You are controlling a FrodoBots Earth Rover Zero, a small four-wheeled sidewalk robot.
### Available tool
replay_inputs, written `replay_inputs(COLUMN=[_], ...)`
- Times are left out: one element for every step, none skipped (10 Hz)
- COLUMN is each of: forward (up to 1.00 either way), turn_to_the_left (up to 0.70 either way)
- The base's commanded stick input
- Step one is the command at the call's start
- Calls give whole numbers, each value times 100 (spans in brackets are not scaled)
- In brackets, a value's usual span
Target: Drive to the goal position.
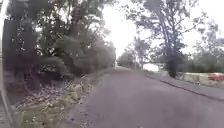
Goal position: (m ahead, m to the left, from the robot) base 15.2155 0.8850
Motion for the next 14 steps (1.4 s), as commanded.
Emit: replay_inputs(forward=[70,70,70,70,70,70,70,70,70,70,70,70,70,70], turn_to_the_left=[-24,-1,1,1,1,1,1,1,1,1,1,1,1,1])
